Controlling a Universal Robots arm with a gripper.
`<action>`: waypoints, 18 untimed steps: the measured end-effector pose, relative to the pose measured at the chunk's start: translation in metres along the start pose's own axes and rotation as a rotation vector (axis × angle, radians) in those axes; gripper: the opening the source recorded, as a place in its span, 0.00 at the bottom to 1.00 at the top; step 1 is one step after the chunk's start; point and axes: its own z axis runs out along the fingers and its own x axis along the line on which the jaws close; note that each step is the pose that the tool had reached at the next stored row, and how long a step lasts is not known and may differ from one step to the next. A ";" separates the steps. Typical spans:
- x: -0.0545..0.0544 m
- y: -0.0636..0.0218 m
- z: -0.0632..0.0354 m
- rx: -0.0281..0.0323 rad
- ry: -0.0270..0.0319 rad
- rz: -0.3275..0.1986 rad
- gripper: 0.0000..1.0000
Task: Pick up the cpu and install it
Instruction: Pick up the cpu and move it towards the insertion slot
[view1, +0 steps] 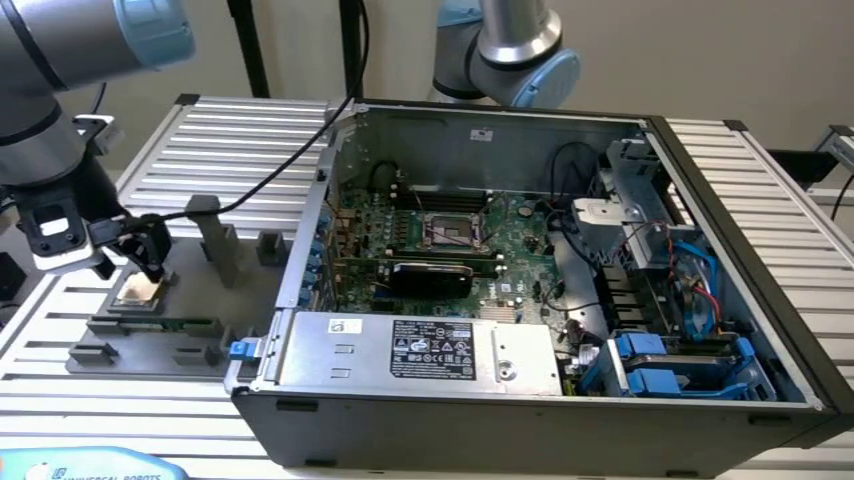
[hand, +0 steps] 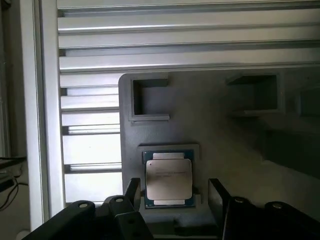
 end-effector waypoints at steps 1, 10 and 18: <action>0.000 0.0005 0.0019 -0.0001 -0.0001 0.000 0.65; 0.003 0.0024 0.0182 0.0017 0.0000 0.000 0.65; 0.003 0.0029 0.0252 0.0126 0.0107 0.000 0.65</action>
